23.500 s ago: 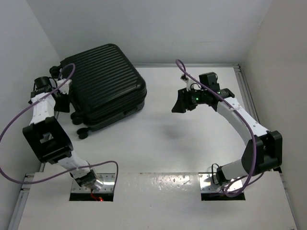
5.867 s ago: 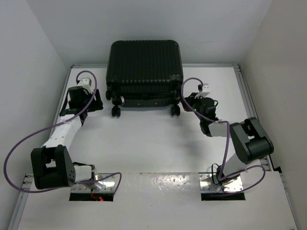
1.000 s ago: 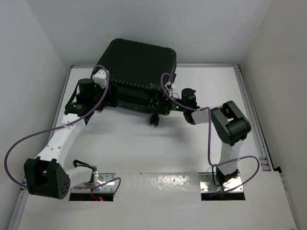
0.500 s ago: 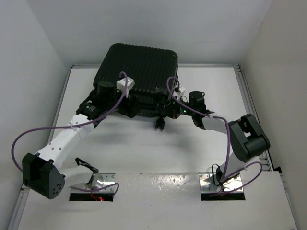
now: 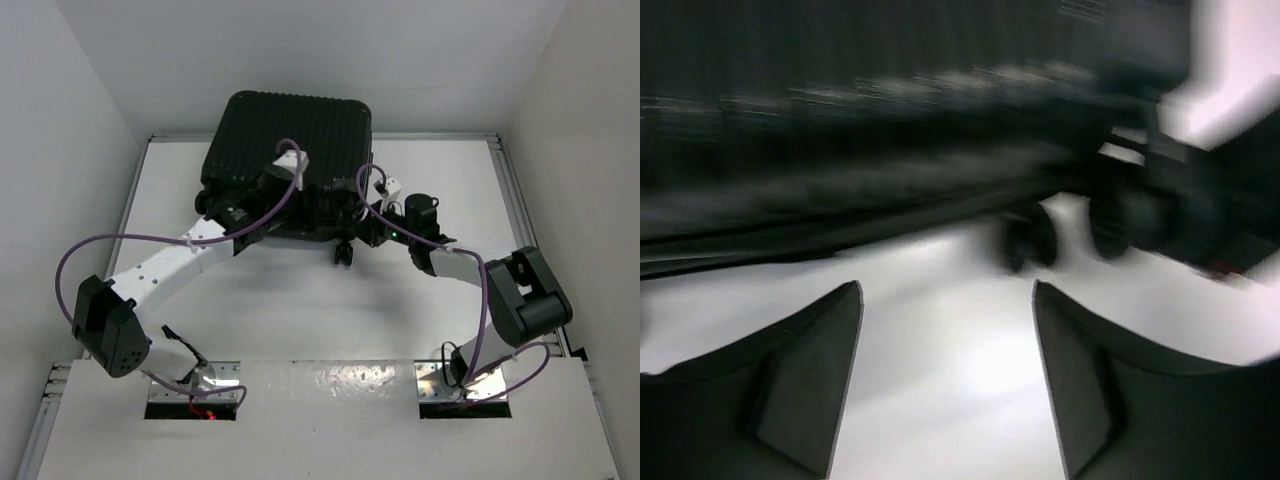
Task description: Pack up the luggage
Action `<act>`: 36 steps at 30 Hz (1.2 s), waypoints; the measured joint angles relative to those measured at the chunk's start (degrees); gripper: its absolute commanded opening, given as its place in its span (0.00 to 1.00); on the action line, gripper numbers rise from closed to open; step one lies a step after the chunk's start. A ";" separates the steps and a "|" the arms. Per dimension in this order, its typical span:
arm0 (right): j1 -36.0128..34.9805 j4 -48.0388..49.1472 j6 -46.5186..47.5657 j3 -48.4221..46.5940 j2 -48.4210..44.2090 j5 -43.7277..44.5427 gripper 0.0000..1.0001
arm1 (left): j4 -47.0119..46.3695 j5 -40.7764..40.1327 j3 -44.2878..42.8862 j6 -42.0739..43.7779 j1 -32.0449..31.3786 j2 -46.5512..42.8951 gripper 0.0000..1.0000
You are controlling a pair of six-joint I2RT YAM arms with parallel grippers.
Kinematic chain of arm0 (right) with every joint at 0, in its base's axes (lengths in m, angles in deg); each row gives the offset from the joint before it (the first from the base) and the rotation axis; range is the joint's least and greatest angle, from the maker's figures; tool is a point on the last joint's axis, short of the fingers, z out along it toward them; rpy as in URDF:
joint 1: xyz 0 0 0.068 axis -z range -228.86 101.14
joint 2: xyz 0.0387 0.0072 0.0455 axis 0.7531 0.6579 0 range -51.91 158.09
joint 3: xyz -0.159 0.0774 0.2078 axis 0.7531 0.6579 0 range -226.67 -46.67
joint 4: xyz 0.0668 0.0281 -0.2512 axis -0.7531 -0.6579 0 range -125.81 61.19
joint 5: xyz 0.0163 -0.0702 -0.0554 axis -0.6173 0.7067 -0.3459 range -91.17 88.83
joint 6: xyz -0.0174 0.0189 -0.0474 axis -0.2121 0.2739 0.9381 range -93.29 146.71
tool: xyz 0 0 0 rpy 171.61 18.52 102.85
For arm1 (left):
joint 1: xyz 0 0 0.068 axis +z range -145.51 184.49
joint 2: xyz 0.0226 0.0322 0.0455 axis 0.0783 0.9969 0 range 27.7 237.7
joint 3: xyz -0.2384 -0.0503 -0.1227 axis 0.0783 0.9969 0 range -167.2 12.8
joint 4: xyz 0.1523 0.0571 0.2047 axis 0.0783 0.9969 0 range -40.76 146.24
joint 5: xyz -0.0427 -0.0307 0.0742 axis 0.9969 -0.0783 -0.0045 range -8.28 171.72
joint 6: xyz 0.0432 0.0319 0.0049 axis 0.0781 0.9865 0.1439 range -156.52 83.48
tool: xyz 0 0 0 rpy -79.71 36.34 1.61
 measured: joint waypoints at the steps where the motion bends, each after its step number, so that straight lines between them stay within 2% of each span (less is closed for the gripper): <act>1: 0.24 0.09 0.17 0.07 0.00 -0.07 0.00 | 0.83 -2.29 -0.02 -0.44 1.14 -0.04 0.70; 6: 1.31 0.20 1.14 0.07 0.00 -0.72 0.00 | 4.87 -9.44 -1.84 4.87 10.69 -0.09 0.70; 11: 1.75 0.22 2.51 0.07 0.00 -1.05 0.00 | 8.17 -15.98 -3.04 9.25 16.04 -0.17 0.85; 15: 2.01 0.17 3.43 0.02 0.00 -1.42 0.00 | 11.30 -19.39 -3.04 13.07 18.49 -0.17 0.85; 20: 2.40 0.07 3.85 0.00 0.02 -1.84 0.00 | 13.18 -21.53 -3.04 17.00 26.03 0.20 0.85; 27: 2.64 -0.07 4.07 -0.59 0.52 -2.60 0.00 | 12.37 -14.10 -3.06 23.41 32.63 5.62 0.83; 31: 2.78 -0.92 4.26 -1.18 0.85 -3.26 0.00 | 11.98 -8.13 -4.04 27.74 34.80 9.46 0.74; 34: 3.23 -1.01 4.35 -1.62 1.36 -4.33 0.00 | 11.39 -4.00 -5.20 30.23 35.89 11.47 0.74; 36: 3.43 -1.38 4.50 -2.14 1.70 -4.81 0.00 | 10.73 -1.40 -5.79 31.98 36.63 12.04 0.66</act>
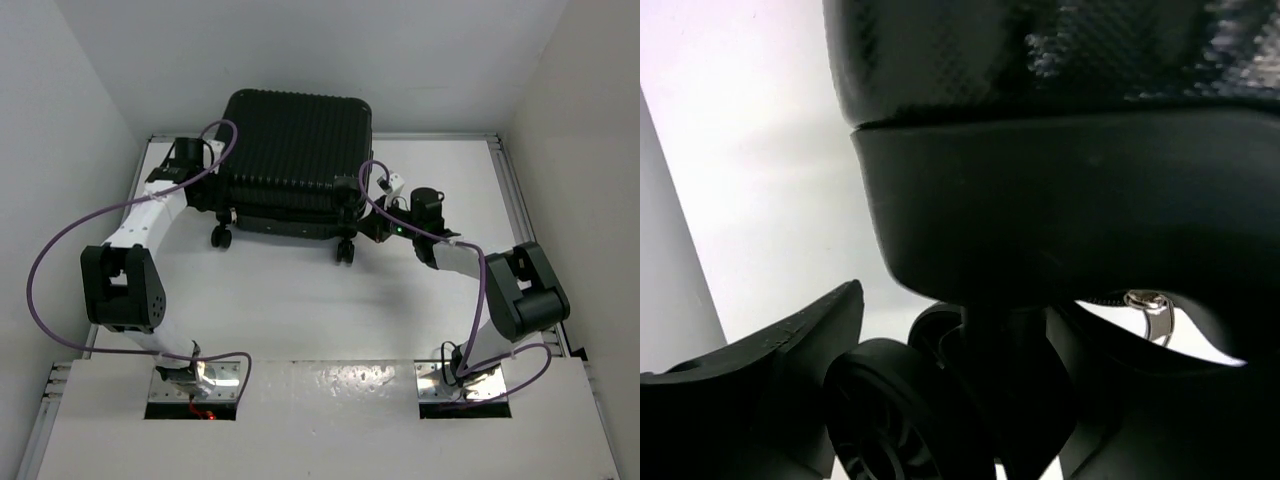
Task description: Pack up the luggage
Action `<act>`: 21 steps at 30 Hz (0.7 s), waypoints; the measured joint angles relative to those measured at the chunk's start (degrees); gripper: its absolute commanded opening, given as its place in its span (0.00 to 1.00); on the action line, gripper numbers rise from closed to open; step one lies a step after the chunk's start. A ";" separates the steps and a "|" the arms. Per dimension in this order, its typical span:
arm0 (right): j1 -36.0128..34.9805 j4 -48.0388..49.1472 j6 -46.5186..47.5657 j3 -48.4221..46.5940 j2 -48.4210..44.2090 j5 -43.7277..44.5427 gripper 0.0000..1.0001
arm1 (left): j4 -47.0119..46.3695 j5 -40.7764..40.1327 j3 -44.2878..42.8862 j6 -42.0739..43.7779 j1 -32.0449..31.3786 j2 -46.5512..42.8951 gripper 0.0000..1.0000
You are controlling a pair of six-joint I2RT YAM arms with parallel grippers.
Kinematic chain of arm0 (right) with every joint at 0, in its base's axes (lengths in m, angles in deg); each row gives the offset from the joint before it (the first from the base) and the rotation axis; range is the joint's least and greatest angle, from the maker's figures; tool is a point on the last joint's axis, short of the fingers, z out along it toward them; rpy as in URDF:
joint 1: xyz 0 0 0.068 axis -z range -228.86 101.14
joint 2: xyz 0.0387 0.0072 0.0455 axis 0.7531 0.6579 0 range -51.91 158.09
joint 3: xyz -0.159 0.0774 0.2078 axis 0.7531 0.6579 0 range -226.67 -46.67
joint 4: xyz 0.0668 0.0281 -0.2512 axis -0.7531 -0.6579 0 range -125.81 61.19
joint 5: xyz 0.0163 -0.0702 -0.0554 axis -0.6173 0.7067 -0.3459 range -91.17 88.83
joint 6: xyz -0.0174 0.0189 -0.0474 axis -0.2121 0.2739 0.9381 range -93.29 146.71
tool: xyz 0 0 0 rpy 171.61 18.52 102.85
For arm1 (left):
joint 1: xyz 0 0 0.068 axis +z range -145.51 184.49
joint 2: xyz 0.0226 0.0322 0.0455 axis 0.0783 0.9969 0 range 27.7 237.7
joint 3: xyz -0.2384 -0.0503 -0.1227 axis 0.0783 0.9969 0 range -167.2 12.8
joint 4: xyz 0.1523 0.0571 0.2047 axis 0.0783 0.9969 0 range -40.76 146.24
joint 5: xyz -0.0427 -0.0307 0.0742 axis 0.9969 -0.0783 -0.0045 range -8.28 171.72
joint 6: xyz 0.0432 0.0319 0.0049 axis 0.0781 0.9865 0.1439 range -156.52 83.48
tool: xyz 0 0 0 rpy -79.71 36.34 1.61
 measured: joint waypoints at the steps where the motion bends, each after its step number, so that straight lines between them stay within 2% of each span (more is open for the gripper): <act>1: 0.07 -0.13 0.13 -0.20 0.11 -0.17 0.00 | -0.17 0.98 -0.13 0.90 0.20 0.15 0.59; 2: 0.15 -0.28 0.33 -0.33 0.22 -0.28 0.00 | -0.26 2.05 -0.22 2.38 0.28 0.24 0.51; 3: 0.26 -0.44 0.46 -0.50 0.33 -0.37 0.00 | -0.50 2.58 -0.28 3.23 0.31 0.33 0.33; 4: 0.35 -0.66 0.61 -0.63 0.37 -0.48 0.00 | -0.63 3.15 -0.31 4.15 0.39 0.35 0.26; 5: 0.37 -0.94 0.81 -0.85 0.42 -0.50 0.00 | -0.76 3.69 -0.31 4.81 0.52 0.37 0.14; 8: 0.46 -1.57 1.46 -1.31 0.63 -0.42 0.00 | -1.18 4.81 -0.31 6.58 1.05 0.48 0.02; 9: 0.50 -1.73 1.84 -1.51 0.70 -0.24 0.00 | -1.38 5.38 -0.33 7.04 1.36 0.57 0.00; 15: 1.36 -2.84 4.66 -3.67 2.12 1.79 0.00 | -2.67 11.23 -1.95 8.83 4.96 2.71 0.00; 21: 3.50 -2.47 7.37 -10.54 8.24 4.46 0.00 | -3.45 15.45 -7.15 11.82 10.56 7.93 0.00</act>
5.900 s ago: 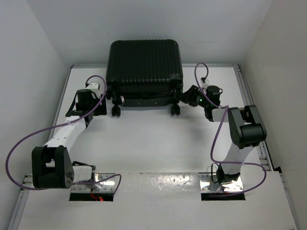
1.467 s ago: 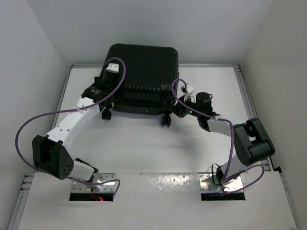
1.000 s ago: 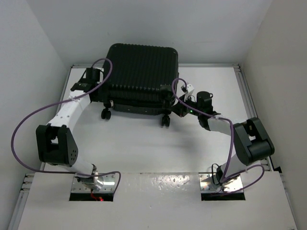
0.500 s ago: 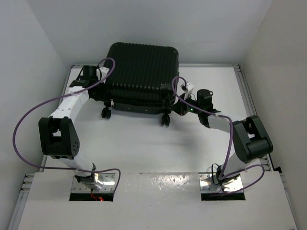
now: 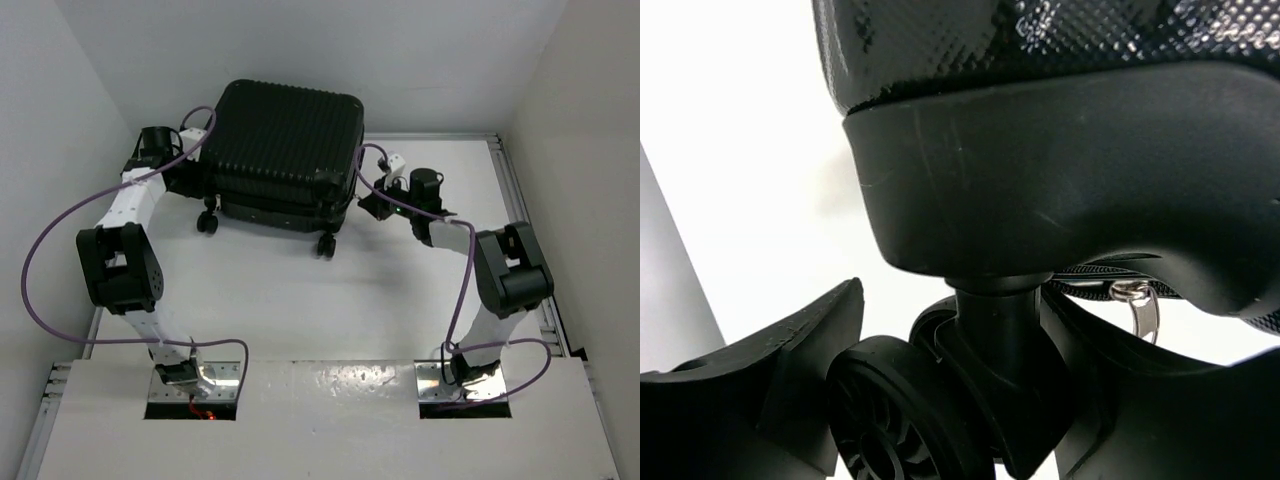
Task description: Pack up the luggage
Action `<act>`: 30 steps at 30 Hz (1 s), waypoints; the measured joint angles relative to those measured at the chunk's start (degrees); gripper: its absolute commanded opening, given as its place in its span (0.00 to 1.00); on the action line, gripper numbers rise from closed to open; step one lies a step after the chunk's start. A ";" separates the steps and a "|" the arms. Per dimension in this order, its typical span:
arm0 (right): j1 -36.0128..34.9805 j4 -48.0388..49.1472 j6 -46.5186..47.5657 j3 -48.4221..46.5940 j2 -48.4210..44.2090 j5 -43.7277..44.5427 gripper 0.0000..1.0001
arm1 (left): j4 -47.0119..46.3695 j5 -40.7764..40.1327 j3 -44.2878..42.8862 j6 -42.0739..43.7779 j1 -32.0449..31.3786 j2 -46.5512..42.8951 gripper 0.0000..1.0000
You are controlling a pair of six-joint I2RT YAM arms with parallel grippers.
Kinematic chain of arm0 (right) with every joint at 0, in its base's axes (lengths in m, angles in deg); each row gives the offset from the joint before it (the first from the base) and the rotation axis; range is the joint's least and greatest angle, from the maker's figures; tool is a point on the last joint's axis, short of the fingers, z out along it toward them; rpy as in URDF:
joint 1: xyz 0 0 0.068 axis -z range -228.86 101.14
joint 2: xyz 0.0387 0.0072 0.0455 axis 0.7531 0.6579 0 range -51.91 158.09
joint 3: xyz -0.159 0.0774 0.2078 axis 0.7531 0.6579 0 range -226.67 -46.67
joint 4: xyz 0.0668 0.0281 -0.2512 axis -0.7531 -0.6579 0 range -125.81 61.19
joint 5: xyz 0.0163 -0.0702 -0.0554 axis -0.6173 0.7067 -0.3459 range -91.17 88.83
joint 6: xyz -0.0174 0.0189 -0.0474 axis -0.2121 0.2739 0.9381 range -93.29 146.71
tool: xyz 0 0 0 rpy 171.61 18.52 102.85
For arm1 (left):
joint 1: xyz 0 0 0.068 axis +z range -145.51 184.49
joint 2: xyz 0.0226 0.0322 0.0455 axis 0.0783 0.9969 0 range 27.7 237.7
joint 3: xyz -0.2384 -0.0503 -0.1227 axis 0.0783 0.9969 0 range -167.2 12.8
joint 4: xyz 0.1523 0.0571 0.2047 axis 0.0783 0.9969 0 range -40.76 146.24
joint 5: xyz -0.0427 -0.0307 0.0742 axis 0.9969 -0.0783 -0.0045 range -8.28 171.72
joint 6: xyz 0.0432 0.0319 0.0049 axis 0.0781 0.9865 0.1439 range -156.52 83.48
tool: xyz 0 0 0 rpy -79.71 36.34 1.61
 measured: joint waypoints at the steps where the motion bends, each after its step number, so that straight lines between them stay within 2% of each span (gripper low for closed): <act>1: 0.00 -0.02 0.33 -1.33 1.09 -0.07 0.00 | -0.07 0.33 -0.76 0.28 0.48 0.70 0.00; 3: 0.00 0.07 0.61 -4.13 3.76 -0.11 0.00 | -0.46 0.85 -1.92 0.90 1.07 1.77 0.00; 5: 0.13 0.79 0.74 -7.58 6.91 0.48 0.00 | -0.66 1.31 -3.02 1.16 1.38 2.69 0.31; 6: 0.33 1.01 0.72 -9.66 8.72 0.87 0.00 | -0.72 1.95 -3.65 1.18 1.66 3.21 0.49; 7: 0.48 1.29 0.55 -11.43 10.21 1.36 0.00 | -1.01 3.13 -3.98 1.14 2.05 3.48 0.82; 9: 0.70 2.05 0.35 -14.45 13.14 2.36 0.00 | -1.31 5.75 -4.11 0.94 3.30 3.61 1.00; 13: 0.70 4.44 -0.74 -17.07 16.33 3.21 0.00 | -0.42 12.13 -4.11 -1.97 5.90 2.10 1.00; 17: 0.20 5.92 -3.13 -17.05 16.50 2.99 0.00 | 1.53 13.84 -4.92 -5.09 3.50 -5.33 1.00; 19: -0.11 7.23 -4.17 -17.03 16.52 2.78 0.00 | 1.60 13.53 -6.25 -6.38 -1.05 -10.32 1.00; 24: -1.68 9.09 -5.79 -16.87 16.85 3.45 0.00 | 1.51 14.19 -6.67 -12.79 -19.28 -19.96 1.00; 27: -2.36 9.66 -6.78 -16.87 17.07 4.17 0.00 | 1.97 12.02 -5.18 -19.39 -26.27 -19.82 1.00; 30: -3.15 10.75 -7.52 -16.87 17.46 4.90 0.00 | 2.69 8.02 -3.89 -26.03 -30.10 -15.58 1.00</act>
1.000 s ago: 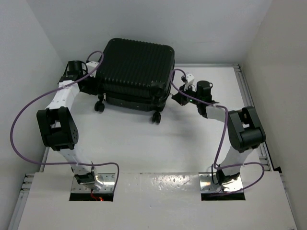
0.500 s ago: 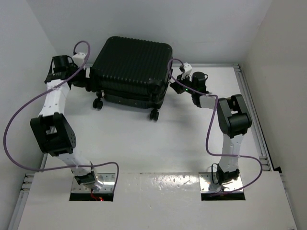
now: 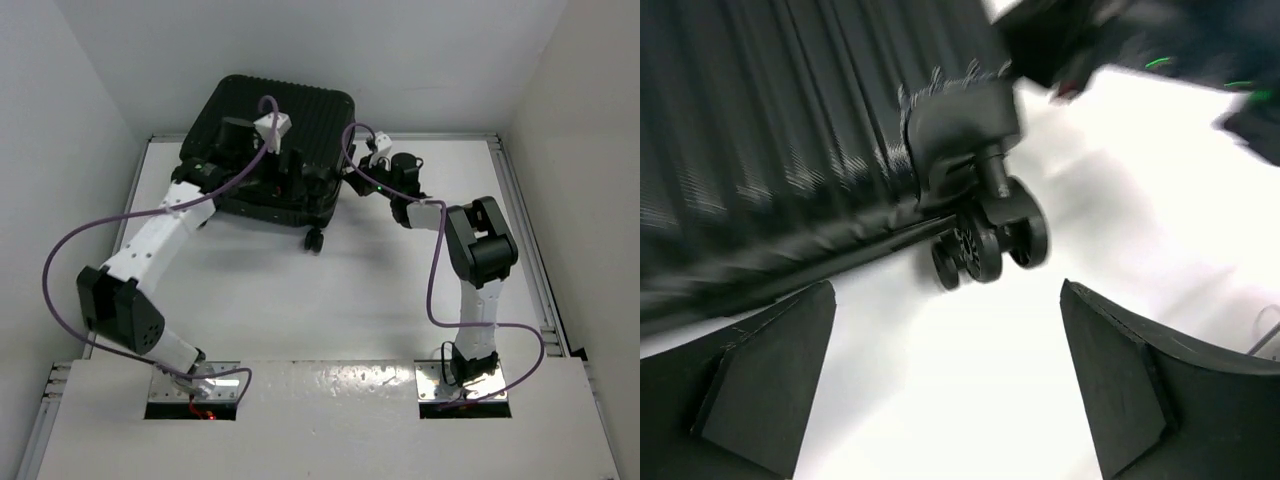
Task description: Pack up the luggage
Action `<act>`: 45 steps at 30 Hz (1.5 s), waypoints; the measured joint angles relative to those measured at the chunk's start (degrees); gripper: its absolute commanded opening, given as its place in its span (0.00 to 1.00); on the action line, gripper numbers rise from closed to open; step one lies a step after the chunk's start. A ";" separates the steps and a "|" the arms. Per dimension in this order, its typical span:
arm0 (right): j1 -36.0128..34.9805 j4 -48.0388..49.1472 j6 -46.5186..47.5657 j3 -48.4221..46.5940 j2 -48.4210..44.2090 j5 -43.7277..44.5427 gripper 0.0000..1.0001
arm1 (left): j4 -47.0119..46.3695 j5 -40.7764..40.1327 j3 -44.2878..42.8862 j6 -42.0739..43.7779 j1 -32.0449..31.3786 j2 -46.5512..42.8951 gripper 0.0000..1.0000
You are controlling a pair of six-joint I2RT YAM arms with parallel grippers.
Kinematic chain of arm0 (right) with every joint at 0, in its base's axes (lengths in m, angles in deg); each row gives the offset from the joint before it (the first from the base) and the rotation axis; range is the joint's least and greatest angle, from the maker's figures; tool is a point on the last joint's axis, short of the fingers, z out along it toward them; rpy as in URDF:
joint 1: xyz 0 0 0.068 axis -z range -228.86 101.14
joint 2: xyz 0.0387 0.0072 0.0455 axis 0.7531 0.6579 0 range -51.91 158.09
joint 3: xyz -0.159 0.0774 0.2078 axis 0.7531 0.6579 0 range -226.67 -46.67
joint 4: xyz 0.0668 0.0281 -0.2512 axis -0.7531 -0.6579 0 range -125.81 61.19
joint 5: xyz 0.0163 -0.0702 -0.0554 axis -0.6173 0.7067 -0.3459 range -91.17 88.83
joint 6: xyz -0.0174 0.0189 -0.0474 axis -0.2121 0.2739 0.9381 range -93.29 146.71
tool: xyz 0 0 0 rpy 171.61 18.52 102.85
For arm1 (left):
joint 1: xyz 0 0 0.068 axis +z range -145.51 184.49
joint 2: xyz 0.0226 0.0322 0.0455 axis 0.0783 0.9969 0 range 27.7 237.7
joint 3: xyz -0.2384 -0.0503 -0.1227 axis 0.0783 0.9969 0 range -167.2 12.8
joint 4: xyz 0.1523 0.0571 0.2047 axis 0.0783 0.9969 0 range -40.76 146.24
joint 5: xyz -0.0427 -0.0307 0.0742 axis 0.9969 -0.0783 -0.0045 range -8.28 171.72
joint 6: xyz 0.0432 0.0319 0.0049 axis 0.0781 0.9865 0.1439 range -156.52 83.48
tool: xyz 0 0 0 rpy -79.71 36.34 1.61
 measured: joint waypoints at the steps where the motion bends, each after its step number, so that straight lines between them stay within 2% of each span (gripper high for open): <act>1: -0.26 0.13 -0.20 0.00 0.04 0.09 0.00 | 0.39 -1.64 0.37 -1.95 -1.18 1.68 1.00; 9: -1.46 1.53 -1.90 0.87 0.04 0.00 0.00 | 1.86 -12.66 0.61 -8.85 -10.88 10.29 1.00; 12: -1.46 2.10 -2.58 1.16 0.04 -0.02 0.00 | 1.86 -15.74 -1.70 -9.53 -12.20 13.42 1.00; 13: -1.46 2.23 -2.78 1.25 0.04 -0.02 0.00 | 1.68 -16.79 -2.47 -9.73 -12.15 14.43 0.87; 15: -1.51 2.54 -3.02 1.38 0.04 -0.02 0.00 | 1.11 -18.88 -3.37 -10.05 -11.82 16.26 0.68; 16: -1.53 2.60 -3.15 1.44 0.04 -0.04 0.00 | 1.05 -19.78 -3.50 -10.14 -11.63 16.92 0.49; 18: -1.53 2.78 -3.32 1.57 0.02 -0.13 0.00 | 1.03 -20.13 -3.50 -9.92 -11.34 17.73 0.31; 19: -1.55 2.97 -3.43 1.75 0.02 -0.31 0.00 | 1.11 -20.74 -3.50 -9.29 -11.34 17.75 0.18; 22: -1.70 3.45 -3.58 2.19 -0.02 -0.55 0.00 | 1.20 -20.17 -3.21 -8.11 -11.02 17.59 0.07; 23: -1.73 3.65 -3.61 2.38 -0.02 -0.61 0.00 | 0.68 -19.89 -2.49 -7.50 -10.97 17.16 0.00; 28: -2.05 4.24 -4.04 4.70 -1.44 -2.51 0.00 | -3.32 -19.32 5.31 -3.34 -11.32 11.41 0.00; 34: -3.48 3.78 -5.62 13.33 -8.50 -7.58 0.00 | -7.15 -18.32 21.22 3.13 -13.14 -3.41 0.00; 40: -7.04 1.20 -5.44 25.64 -21.16 -8.41 0.00 | -1.07 -15.17 30.58 8.13 -13.57 -16.90 0.00; 45: -7.50 -3.43 -3.43 30.56 -29.99 -7.21 0.00 | 5.05 -7.69 32.37 12.26 -8.37 -22.56 0.00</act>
